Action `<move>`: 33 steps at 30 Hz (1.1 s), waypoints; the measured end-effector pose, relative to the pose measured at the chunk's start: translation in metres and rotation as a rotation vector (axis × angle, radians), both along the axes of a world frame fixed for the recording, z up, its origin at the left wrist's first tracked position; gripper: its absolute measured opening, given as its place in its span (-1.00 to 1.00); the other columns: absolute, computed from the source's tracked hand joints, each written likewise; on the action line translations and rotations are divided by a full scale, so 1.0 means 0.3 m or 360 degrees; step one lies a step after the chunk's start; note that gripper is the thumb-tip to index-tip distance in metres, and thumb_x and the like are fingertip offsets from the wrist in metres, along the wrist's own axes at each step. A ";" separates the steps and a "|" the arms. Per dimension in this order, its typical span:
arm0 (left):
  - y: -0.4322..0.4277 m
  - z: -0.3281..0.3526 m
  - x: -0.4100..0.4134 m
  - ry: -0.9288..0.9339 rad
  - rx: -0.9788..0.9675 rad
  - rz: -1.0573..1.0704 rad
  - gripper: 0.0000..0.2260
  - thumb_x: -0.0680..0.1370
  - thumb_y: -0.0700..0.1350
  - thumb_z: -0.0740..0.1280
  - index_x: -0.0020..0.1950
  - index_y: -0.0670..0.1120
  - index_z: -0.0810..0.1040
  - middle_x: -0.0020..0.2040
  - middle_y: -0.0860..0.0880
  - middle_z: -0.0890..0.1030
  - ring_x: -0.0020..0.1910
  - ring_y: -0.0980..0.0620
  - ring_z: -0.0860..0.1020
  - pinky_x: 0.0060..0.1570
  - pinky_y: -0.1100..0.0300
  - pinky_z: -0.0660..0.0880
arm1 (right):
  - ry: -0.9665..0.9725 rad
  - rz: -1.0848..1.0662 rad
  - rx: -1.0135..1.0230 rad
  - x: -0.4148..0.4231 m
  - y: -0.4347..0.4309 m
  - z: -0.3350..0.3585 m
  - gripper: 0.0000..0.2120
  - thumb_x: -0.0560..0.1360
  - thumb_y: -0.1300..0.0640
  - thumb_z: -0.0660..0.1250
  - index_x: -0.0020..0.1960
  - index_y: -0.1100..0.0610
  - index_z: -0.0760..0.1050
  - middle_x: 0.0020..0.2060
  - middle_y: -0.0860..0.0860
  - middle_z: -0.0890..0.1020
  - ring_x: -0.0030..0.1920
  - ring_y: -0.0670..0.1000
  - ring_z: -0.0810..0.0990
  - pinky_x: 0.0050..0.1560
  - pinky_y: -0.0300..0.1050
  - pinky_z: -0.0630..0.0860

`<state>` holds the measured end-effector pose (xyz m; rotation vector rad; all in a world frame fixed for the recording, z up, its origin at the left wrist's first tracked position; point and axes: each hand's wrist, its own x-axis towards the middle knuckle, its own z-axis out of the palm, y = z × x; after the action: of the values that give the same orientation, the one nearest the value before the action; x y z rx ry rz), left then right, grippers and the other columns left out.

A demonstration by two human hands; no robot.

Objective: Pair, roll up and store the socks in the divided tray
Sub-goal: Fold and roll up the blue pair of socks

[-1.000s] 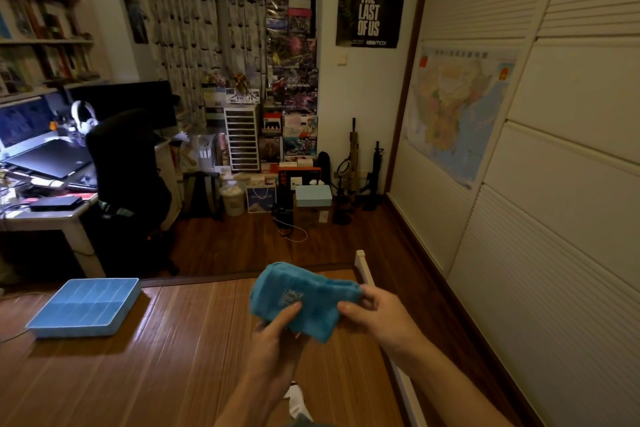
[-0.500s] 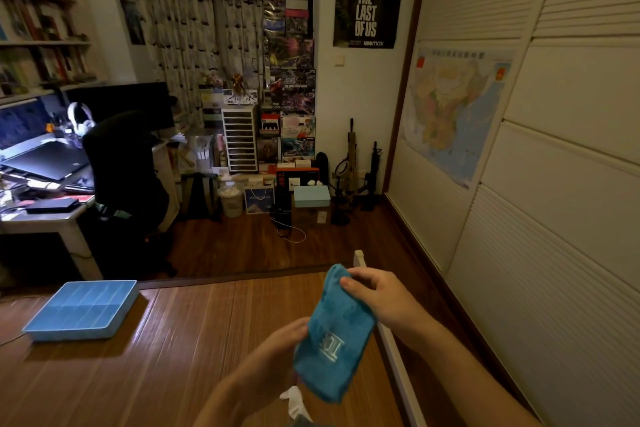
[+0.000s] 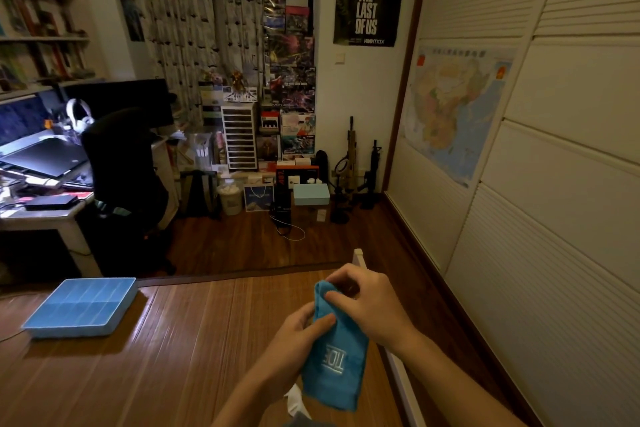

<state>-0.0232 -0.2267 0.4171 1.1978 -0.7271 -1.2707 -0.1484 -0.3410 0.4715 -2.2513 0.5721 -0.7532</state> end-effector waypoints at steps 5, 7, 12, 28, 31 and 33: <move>-0.008 0.014 -0.023 0.0046 -0.0011 0.0103 -0.69 0.60 -0.09 0.34 0.34 -0.11 0.53 0.11 -0.19 0.71 0.08 -0.18 0.70 -0.02 0.06 0.64 | -0.0069 0.0100 -0.0266 0.001 0.014 -0.018 -0.85 0.50 0.21 0.45 0.05 0.10 0.58 -0.02 -0.09 0.61 0.03 -0.13 0.59 0.07 -0.10 0.59; -0.008 0.018 -0.024 0.0102 0.0008 0.0111 -0.71 0.61 -0.11 0.32 0.32 -0.15 0.54 0.08 -0.21 0.72 0.03 -0.16 0.71 -0.07 0.09 0.64 | -0.0063 0.0145 -0.0368 0.001 0.018 -0.024 -0.83 0.48 0.24 0.46 0.05 0.12 0.57 -0.01 -0.07 0.60 0.05 -0.11 0.58 0.07 -0.08 0.58; 0.001 0.017 -0.024 0.0138 -0.0001 0.0103 -0.69 0.62 -0.05 0.33 0.30 -0.16 0.56 0.10 -0.21 0.71 0.06 -0.17 0.71 -0.07 0.11 0.64 | -0.0080 0.0140 -0.0226 0.000 0.008 -0.023 -0.84 0.51 0.18 0.44 0.09 0.10 0.56 0.00 -0.09 0.61 0.05 -0.11 0.60 0.08 -0.12 0.58; 0.014 0.029 0.013 0.0042 0.0024 0.0055 -0.70 0.60 -0.01 0.38 0.25 -0.15 0.64 0.18 -0.23 0.68 0.15 -0.23 0.67 0.08 0.03 0.62 | -0.0018 0.0108 0.0064 -0.011 -0.014 0.021 -0.85 0.53 0.08 0.46 0.09 0.05 0.67 -0.05 -0.14 0.67 0.01 -0.15 0.63 0.04 -0.20 0.58; 0.014 0.034 0.004 0.0055 0.0085 0.0139 -0.65 0.50 0.00 0.42 0.17 -0.19 0.67 0.06 -0.25 0.71 -0.03 -0.19 0.71 -0.08 0.07 0.64 | -0.0060 0.0154 -0.0048 -0.012 0.001 -0.005 -0.86 0.49 0.14 0.49 0.05 0.07 0.65 -0.05 -0.13 0.63 -0.01 -0.11 0.61 0.00 -0.21 0.56; 0.016 0.035 -0.006 0.0078 0.0094 0.0174 -0.65 0.46 0.01 0.43 0.13 -0.20 0.69 -0.02 -0.26 0.71 -0.13 -0.14 0.70 -0.20 0.11 0.63 | -0.0094 0.0177 -0.0113 -0.012 0.009 -0.020 -0.89 0.49 0.19 0.48 0.01 0.11 0.64 -0.05 -0.10 0.61 0.00 -0.09 0.60 0.04 -0.12 0.59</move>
<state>-0.0250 -0.2219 0.4275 1.2335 -0.5838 -1.2332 -0.1521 -0.3382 0.4655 -2.2967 0.3944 -0.7921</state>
